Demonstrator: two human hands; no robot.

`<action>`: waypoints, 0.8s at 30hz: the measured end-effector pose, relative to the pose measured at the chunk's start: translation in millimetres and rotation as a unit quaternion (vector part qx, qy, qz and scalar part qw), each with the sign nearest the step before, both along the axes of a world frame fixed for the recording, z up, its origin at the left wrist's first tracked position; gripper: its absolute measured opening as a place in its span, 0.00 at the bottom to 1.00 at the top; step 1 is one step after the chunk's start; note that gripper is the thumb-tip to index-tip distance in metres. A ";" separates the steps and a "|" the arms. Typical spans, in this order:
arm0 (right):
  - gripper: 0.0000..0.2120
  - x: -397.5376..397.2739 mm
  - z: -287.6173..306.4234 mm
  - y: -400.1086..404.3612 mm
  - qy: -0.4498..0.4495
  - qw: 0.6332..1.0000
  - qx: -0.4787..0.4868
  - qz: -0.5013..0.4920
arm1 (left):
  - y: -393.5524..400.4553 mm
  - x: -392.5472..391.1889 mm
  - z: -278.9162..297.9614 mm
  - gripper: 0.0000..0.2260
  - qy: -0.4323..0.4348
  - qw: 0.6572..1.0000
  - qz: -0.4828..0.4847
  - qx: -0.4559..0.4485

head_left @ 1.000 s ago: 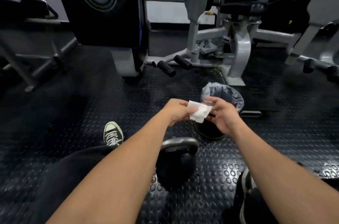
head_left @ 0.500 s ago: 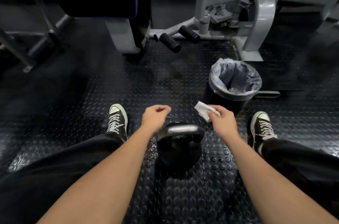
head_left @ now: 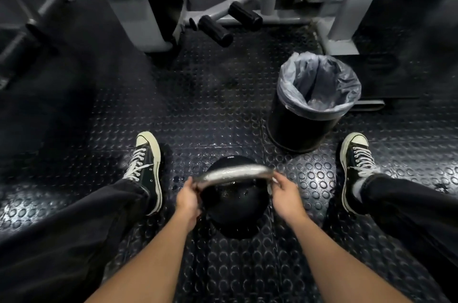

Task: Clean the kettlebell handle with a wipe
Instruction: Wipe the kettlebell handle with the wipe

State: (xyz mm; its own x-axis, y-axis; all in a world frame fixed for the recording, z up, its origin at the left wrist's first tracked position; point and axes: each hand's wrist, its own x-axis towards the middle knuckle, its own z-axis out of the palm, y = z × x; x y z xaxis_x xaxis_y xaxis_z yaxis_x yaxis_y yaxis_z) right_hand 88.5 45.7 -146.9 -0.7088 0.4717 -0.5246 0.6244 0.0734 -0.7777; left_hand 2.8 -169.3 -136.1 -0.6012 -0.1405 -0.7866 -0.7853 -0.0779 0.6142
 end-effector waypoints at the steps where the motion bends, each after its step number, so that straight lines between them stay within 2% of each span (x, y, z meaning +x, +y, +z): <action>1: 0.22 -3.3 3.8 1.5 -0.004 1.000 -0.001 0.010 | -0.5 1.0 3.1 0.18 -0.005 1.000 0.002 0.009; 8: 0.22 5.2 13.0 7.0 0.049 0.999 0.005 -0.006 | -12.3 2.0 -13.7 0.29 -0.017 0.999 0.007 0.045; 12: 0.21 1.7 0.5 3.5 0.004 1.000 0.004 0.009 | -11.4 2.9 -3.9 0.30 -0.006 0.999 0.000 0.041; 18: 0.24 4.4 7.9 -2.7 0.051 0.998 -0.008 -0.034 | -8.4 3.9 -0.7 0.29 -0.004 0.998 -0.020 0.061; 24: 0.23 6.5 -1.7 -9.1 0.017 0.998 -0.024 -0.055 | -10.7 4.5 -6.6 0.32 0.008 0.997 -0.017 0.072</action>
State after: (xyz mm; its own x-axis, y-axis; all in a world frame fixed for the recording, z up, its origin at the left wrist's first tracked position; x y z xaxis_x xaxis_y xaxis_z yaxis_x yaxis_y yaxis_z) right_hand 95.0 36.6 -148.6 -0.6715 0.5232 -0.5248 0.5997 -0.0324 -0.7996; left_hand 7.3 -180.0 -142.8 -0.6161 -0.0062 -0.7876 -0.7795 -0.1388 0.6109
